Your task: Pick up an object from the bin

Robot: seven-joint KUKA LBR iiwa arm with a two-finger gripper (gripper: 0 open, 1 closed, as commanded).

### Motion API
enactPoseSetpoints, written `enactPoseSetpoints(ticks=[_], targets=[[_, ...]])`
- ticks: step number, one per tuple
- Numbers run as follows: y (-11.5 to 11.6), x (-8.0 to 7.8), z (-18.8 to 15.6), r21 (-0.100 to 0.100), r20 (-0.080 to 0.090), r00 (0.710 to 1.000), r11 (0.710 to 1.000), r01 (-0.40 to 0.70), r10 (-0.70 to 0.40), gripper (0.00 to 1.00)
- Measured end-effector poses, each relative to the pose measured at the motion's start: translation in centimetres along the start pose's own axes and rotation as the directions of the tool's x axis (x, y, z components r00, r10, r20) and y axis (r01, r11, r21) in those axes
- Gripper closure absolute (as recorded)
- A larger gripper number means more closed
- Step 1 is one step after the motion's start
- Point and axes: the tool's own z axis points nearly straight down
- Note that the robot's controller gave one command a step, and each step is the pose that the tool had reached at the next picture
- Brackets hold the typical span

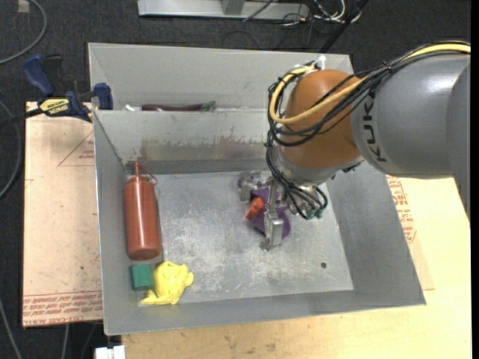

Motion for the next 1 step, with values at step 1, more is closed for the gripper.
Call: enactPoseSetpoints(ticks=[1], targets=[[0.0,0.0,0.0,0.0,0.0,1.0,1.0,0.0,0.0,0.0]])
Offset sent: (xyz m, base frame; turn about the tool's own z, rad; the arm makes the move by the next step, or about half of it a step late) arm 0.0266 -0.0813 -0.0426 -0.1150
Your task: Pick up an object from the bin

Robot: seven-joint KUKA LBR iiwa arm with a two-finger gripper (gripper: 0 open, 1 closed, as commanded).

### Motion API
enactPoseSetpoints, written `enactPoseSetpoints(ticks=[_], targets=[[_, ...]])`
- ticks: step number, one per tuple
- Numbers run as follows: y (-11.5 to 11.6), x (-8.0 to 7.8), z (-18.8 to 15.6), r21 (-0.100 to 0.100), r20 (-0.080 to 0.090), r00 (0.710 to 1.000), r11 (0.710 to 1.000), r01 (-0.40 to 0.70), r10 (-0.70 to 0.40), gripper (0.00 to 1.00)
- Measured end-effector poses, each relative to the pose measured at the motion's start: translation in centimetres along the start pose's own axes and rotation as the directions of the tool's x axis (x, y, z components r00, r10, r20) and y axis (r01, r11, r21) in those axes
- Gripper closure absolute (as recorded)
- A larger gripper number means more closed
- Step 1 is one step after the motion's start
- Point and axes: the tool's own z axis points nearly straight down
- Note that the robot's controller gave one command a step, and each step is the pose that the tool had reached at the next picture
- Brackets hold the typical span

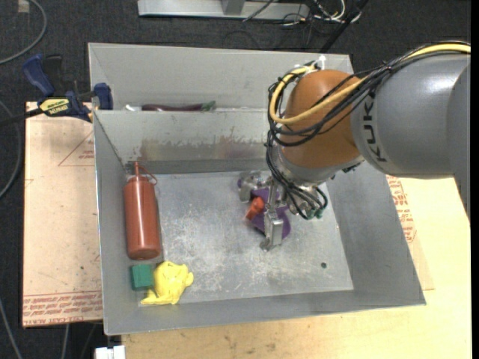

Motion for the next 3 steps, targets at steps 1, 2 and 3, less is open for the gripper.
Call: enactPoseSetpoints(ticks=[1,2,3], targets=[[-3.6,-0.7,1.9,-0.002,0.004,0.998,0.998,0.06,-0.06,0.0],[-7.8,-2.7,8.1,0.001,0.005,0.97,0.97,0.244,-0.244,1.0],[-7.8,-2.7,8.1,0.001,0.005,0.97,0.97,0.244,-0.244,1.0]])
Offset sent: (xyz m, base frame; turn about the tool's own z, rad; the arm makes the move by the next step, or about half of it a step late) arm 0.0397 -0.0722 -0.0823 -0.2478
